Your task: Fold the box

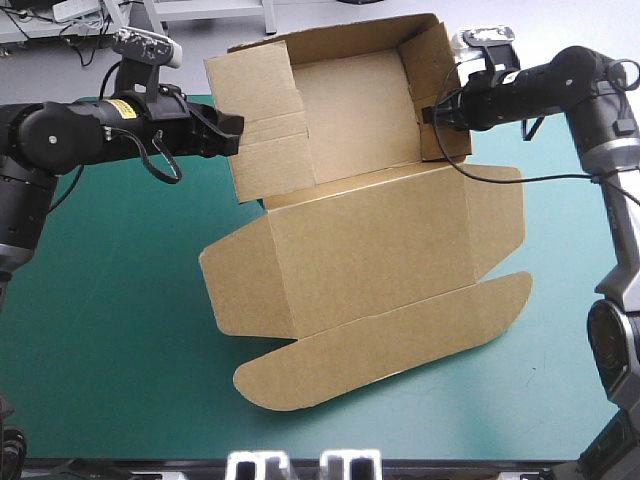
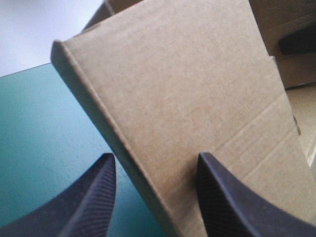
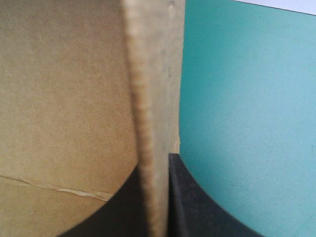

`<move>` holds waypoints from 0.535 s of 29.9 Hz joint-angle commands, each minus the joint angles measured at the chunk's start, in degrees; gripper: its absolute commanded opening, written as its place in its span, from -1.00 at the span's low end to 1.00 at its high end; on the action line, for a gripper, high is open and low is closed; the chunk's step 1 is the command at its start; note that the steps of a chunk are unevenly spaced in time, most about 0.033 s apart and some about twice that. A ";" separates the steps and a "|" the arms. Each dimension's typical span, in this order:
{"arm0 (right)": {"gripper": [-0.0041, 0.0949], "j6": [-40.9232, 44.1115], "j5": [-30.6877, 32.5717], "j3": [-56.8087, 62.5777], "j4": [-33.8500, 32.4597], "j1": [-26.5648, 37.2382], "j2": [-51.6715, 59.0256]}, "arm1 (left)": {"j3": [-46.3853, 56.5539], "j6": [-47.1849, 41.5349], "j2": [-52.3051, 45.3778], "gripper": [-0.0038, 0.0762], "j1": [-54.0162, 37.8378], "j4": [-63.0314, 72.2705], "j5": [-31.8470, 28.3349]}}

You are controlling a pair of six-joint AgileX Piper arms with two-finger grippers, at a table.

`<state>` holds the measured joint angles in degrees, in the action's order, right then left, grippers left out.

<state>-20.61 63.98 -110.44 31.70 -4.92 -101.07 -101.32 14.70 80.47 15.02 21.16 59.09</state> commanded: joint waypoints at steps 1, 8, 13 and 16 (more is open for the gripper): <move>-0.95 -3.01 -0.63 -2.06 10.41 3.77 3.60 | -2.95 0.17 -1.64 0.01 0.15 1.35 -2.66; -0.95 -3.87 0.23 -2.06 9.44 6.31 3.60 | -4.42 0.17 -1.86 0.01 -1.23 1.27 -3.81; -0.95 -4.34 0.12 -2.06 9.31 7.74 3.60 | -4.65 1.16 -3.72 0.01 -6.44 1.27 -3.16; -0.95 -4.34 0.12 -2.06 9.31 7.87 3.60 | -4.54 1.43 -4.58 0.01 -11.10 0.22 -1.69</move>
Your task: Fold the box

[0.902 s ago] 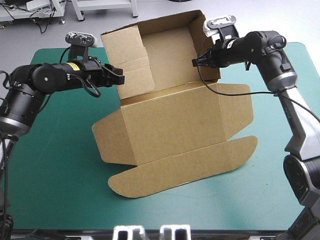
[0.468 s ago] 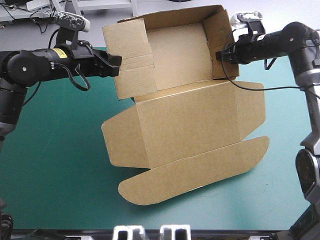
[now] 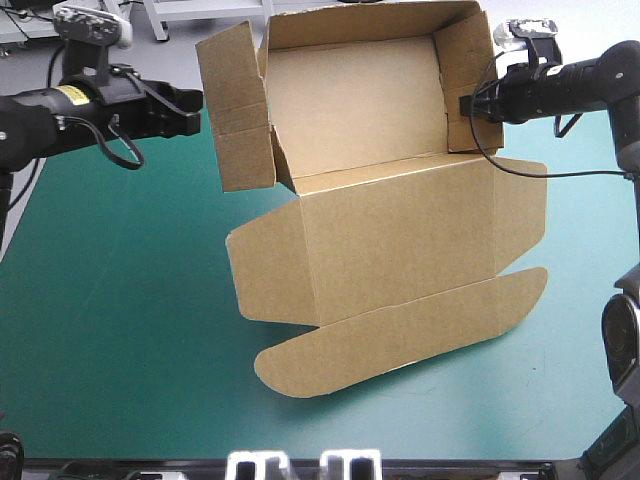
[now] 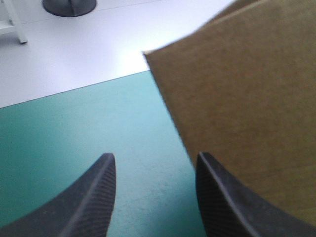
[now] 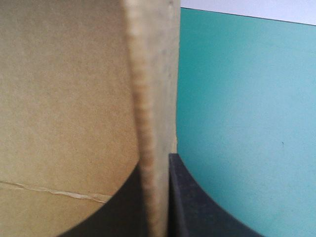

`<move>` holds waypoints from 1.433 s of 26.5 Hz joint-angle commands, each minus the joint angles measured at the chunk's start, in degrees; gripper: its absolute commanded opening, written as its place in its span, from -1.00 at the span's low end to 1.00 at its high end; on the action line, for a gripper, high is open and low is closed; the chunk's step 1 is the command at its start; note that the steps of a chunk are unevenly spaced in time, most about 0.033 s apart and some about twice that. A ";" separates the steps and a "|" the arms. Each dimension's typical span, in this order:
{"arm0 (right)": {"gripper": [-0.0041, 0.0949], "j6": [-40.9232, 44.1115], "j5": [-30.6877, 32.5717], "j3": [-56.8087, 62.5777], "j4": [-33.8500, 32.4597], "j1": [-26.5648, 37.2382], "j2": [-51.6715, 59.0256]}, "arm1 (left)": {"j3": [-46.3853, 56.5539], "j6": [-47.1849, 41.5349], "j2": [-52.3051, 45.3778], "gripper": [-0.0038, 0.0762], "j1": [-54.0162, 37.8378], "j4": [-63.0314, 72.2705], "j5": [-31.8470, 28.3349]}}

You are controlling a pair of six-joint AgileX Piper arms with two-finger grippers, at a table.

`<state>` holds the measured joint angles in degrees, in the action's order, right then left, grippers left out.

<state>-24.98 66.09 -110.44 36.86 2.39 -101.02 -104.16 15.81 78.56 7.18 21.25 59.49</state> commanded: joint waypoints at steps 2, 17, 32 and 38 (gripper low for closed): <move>-0.95 -0.23 -1.99 -2.06 4.28 0.56 3.55 | -1.70 0.33 -2.94 0.01 -6.46 -2.58 -0.41; -0.95 -2.25 -1.30 -2.06 9.16 0.43 3.55 | 9.01 0.16 -0.30 -0.92 -15.92 -10.23 -2.62; -0.95 -2.49 -1.29 -2.06 8.79 0.43 3.55 | 17.77 29.49 5.56 -0.93 -15.92 45.29 -0.09; -0.95 -1.75 -2.66 -2.06 8.66 0.35 3.55 | 17.77 35.40 5.56 -0.93 -15.92 58.41 10.32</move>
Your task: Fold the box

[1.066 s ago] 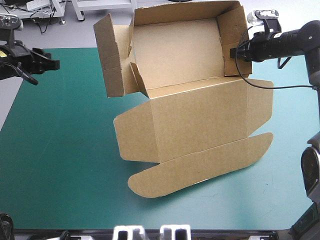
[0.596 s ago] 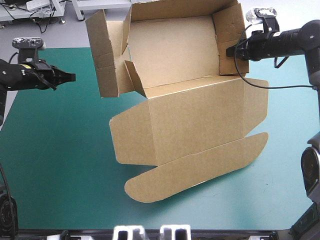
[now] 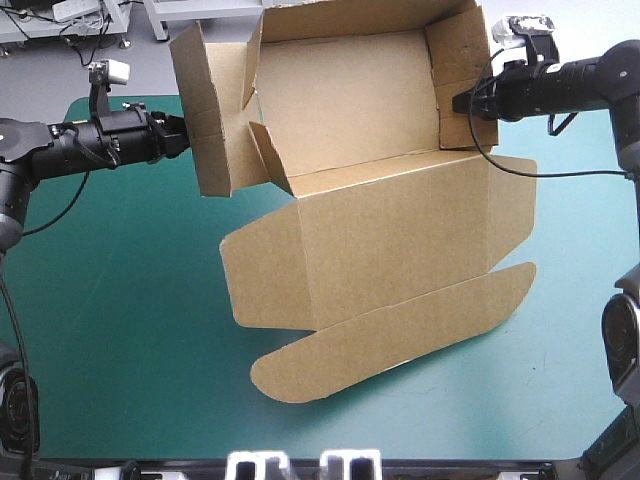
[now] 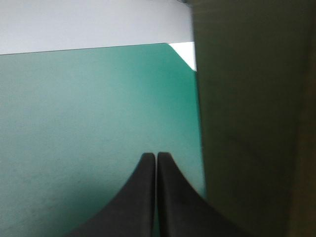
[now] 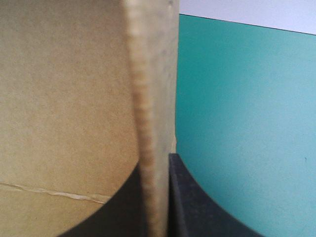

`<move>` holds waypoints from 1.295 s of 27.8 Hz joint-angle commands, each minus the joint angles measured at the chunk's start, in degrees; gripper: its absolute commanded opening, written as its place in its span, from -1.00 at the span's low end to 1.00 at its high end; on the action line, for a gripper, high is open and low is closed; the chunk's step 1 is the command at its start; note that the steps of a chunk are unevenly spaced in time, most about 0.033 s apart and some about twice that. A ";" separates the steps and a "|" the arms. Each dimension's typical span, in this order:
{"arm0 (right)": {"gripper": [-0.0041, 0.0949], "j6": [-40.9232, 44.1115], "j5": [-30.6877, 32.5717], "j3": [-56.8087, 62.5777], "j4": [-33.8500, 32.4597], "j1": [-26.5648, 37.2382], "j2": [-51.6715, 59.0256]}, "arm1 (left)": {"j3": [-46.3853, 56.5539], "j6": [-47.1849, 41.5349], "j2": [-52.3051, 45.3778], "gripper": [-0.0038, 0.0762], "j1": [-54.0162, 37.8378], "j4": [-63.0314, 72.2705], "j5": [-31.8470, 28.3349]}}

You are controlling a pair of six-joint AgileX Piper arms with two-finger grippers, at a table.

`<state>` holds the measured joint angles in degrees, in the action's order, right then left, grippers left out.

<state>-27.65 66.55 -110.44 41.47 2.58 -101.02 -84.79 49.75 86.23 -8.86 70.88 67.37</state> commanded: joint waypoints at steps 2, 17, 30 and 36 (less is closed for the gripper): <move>-0.95 2.01 -4.07 -2.06 3.24 -0.99 3.55 | -1.60 2.52 -2.11 -0.93 0.11 12.33 5.77; -0.95 9.54 -12.42 -2.06 -7.94 -10.25 3.55 | -1.60 3.69 -3.52 -0.93 5.24 13.61 5.75; -0.95 12.99 -13.70 -2.06 -11.20 -10.87 3.55 | -4.66 2.65 -3.93 -0.02 5.77 10.76 5.70; -0.95 13.18 -16.57 -2.06 -12.54 -14.13 3.55 | -4.75 -1.30 -3.93 0.16 5.77 2.65 3.01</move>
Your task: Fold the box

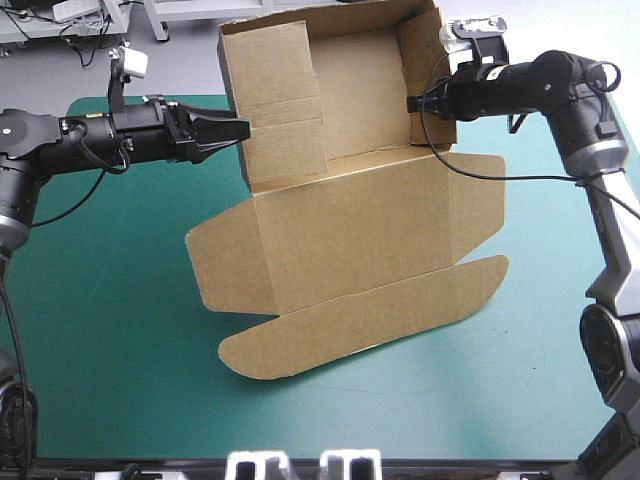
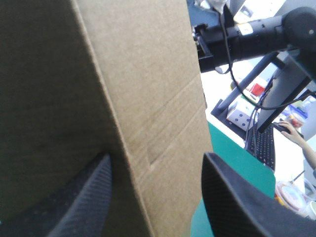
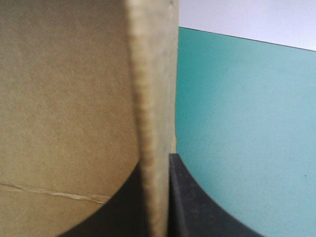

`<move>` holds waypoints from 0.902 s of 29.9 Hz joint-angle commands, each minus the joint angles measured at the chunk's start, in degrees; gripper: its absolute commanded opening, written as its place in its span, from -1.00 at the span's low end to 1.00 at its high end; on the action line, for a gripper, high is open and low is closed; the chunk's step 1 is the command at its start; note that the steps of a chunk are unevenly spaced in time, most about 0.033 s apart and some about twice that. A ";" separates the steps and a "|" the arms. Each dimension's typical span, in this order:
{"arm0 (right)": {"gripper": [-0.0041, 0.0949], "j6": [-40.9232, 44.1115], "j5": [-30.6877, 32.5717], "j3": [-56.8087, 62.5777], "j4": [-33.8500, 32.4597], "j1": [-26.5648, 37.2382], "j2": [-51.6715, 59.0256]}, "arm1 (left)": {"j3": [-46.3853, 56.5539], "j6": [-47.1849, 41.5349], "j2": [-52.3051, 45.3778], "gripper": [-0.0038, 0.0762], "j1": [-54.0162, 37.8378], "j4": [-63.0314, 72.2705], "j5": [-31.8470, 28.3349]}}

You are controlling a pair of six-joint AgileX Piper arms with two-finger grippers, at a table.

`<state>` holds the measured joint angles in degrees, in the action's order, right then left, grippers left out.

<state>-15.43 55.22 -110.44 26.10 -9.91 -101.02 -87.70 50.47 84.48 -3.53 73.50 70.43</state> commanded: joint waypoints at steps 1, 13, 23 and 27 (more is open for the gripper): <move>-0.95 1.46 -5.78 -2.06 2.17 -2.16 3.55 | -1.84 -2.77 -2.28 0.16 0.44 -1.59 -0.76; -0.95 10.87 -10.93 -2.06 -8.74 -9.89 3.45 | -2.18 -17.35 -4.82 0.14 1.96 -19.38 -13.82; -0.95 13.10 -10.82 -2.06 -7.61 -13.05 3.45 | -2.18 -43.27 -4.97 0.08 16.03 -50.66 -25.75; -0.95 13.09 -10.72 -2.06 -3.47 -13.06 3.07 | -2.18 -57.32 -4.87 0.05 20.07 -63.15 -25.74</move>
<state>-3.20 49.01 -110.44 11.72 -21.57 -101.11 -88.17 2.02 81.23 13.72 14.76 48.09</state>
